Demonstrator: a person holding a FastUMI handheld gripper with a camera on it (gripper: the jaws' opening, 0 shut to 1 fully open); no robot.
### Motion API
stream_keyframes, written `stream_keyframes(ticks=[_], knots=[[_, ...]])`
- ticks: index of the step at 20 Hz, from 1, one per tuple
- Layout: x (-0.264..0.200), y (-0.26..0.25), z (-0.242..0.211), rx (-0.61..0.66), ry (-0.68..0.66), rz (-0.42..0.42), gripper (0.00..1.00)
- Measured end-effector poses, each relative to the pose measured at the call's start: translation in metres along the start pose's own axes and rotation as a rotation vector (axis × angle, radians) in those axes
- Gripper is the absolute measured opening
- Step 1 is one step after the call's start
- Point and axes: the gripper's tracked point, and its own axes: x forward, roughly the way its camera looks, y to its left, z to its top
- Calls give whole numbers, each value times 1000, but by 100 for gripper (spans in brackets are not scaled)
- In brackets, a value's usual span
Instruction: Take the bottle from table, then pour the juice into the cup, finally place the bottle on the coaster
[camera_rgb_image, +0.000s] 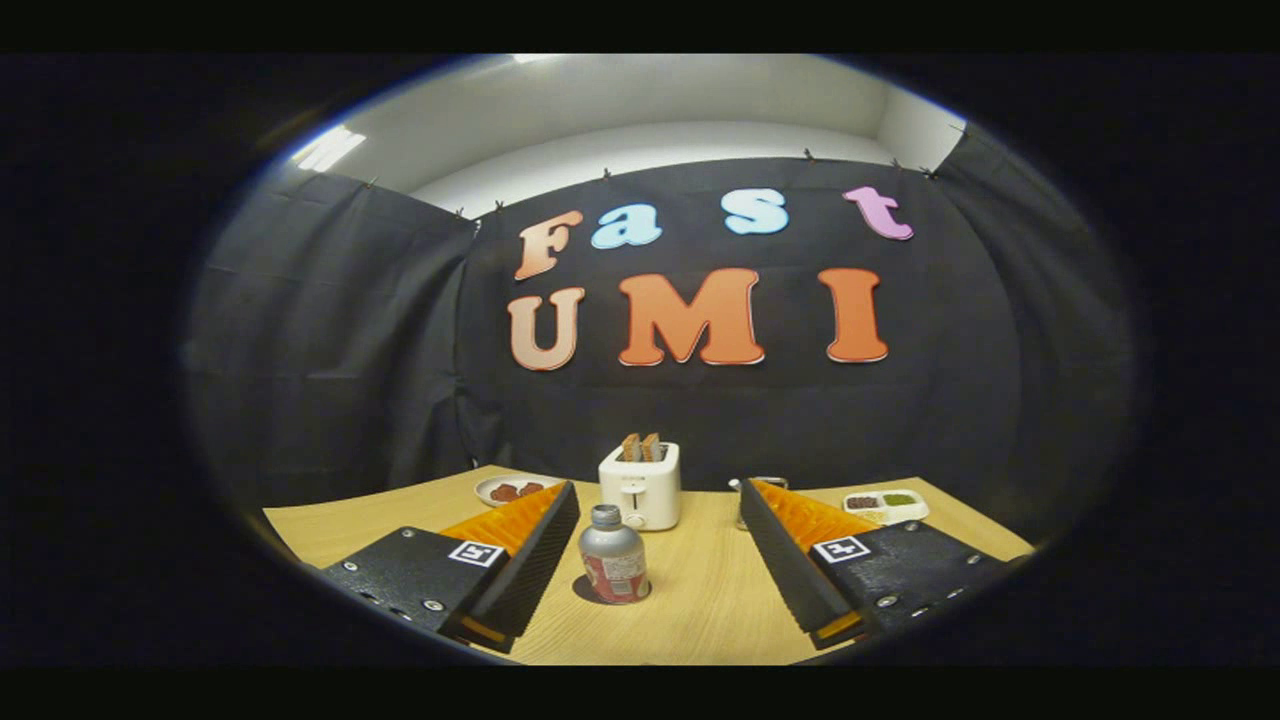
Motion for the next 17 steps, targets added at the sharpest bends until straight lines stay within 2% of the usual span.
stream_keyframes(ticks=[6, 17], knots=[[-43, -25, 42, -20, -55, -82, 96], [-82, -61, 40, 33, -51, -172, 96]])
